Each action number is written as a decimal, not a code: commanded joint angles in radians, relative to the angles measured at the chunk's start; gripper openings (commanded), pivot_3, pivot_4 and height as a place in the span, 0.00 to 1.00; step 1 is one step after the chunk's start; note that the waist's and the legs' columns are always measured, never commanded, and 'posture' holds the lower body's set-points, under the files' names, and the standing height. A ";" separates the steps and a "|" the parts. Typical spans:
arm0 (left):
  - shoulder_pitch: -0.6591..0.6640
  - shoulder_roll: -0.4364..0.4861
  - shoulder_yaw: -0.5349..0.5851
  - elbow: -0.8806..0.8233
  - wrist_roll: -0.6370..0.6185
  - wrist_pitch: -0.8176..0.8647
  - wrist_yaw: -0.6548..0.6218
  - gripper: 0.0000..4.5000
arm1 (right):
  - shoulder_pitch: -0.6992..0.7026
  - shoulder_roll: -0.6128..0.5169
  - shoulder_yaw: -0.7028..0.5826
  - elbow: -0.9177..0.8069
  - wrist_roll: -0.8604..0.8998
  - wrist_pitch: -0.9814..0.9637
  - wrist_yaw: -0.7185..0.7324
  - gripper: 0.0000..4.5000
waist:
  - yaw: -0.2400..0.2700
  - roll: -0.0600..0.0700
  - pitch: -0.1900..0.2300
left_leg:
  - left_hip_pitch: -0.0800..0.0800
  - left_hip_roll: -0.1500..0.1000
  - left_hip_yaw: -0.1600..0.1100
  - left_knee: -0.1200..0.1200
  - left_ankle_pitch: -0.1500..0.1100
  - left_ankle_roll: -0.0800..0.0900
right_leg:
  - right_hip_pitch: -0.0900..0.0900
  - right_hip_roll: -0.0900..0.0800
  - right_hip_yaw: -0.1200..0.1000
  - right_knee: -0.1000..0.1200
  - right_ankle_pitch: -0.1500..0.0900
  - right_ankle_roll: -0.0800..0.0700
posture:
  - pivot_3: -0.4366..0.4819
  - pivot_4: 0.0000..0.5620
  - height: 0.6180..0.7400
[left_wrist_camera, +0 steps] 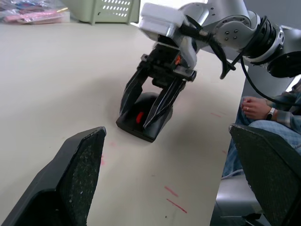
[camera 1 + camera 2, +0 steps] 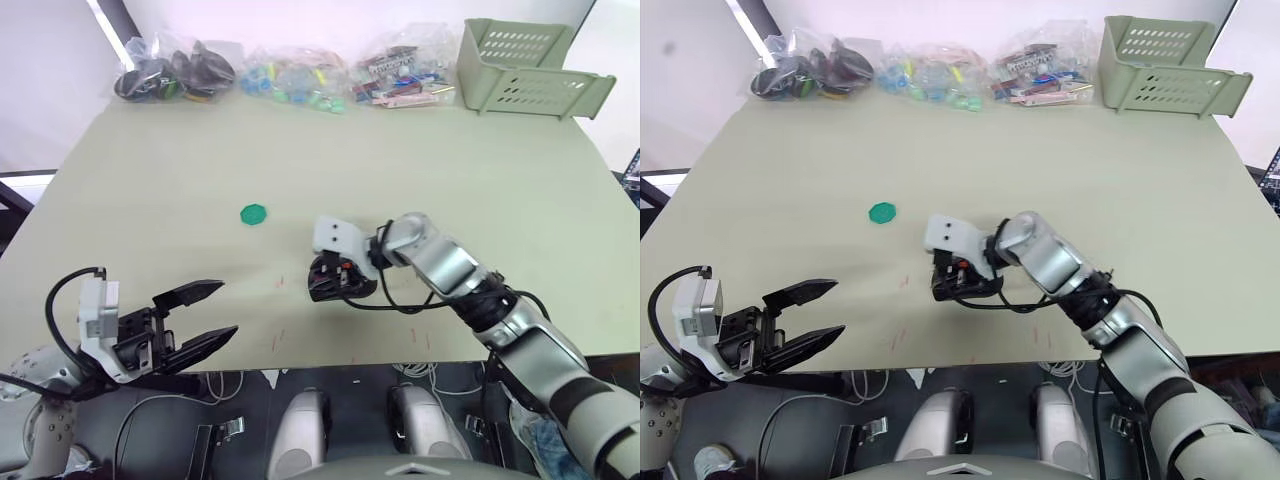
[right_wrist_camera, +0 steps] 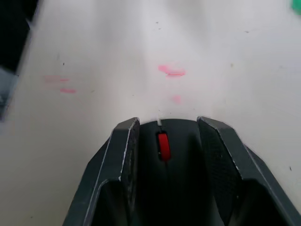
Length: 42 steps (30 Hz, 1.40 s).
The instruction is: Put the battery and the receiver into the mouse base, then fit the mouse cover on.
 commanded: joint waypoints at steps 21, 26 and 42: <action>-0.047 0.001 -0.016 0.022 0.011 -0.009 -0.013 1.00 | 0.466 0.075 -0.262 0.127 0.050 -0.555 -0.182 0.45 | -0.010 -0.001 0.000 | 0.002 0.003 0.000 0.000 0.000 0.000 | 0.000 0.007 0.002 0.000 0.000 0.000 | 0.48 0.27 1.00; -0.025 -0.009 0.000 0.013 0.007 -0.009 0.003 1.00 | 0.481 0.081 -0.273 0.148 0.074 -0.618 -0.183 0.45 | -0.011 -0.002 -0.002 | 0.005 0.004 0.000 0.000 0.000 0.000 | 0.002 0.009 0.002 0.001 0.000 0.000 | 0.48 0.27 1.00; 0.067 -0.073 0.020 -0.004 0.121 -0.027 0.262 1.00 | 0.845 -0.399 -0.665 -0.457 0.464 -0.246 -0.061 0.85 | 0.005 -0.002 -0.001 | 0.001 0.002 0.001 0.000 0.000 0.000 | 0.000 0.006 0.003 -0.002 0.000 0.000 | 0.48 0.27 1.00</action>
